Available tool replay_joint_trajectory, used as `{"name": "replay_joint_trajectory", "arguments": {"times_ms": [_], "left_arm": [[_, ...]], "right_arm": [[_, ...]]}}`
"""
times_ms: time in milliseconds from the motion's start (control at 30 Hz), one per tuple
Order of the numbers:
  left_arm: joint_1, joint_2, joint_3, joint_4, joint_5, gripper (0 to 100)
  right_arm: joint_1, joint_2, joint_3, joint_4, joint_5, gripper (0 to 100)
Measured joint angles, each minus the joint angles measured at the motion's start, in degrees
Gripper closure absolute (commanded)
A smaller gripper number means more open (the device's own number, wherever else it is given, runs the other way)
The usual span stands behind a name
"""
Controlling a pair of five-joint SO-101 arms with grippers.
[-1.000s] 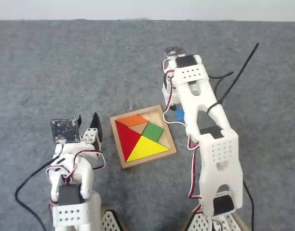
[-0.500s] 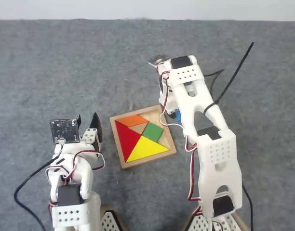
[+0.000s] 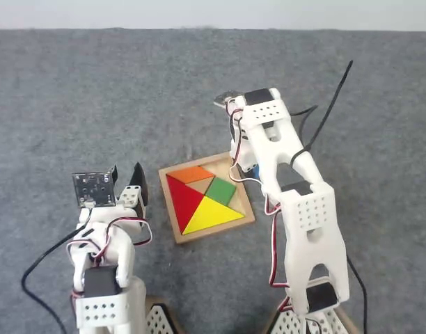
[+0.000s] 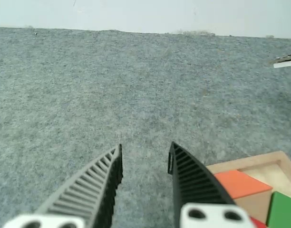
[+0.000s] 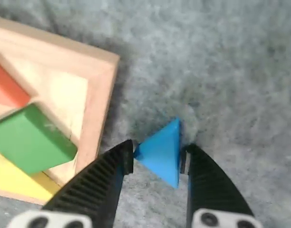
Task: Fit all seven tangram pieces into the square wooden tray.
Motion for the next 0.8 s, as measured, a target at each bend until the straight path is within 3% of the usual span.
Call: {"name": "replay_joint_trajectory", "arguments": {"times_ms": [100, 533, 800], "left_arm": [[0.00, 0.00, 0.00, 0.00, 0.00, 85], [0.00, 0.00, 0.00, 0.00, 0.00, 85], [0.00, 0.00, 0.00, 0.00, 0.00, 85]], "right_arm": [[0.62, 0.00, -0.09, -0.09, 0.00, 96.5], [0.79, -2.02, 0.00, 0.35, -0.70, 96.9], [-4.22, -14.33, 0.44, 6.77, -9.41, 97.2]]}}
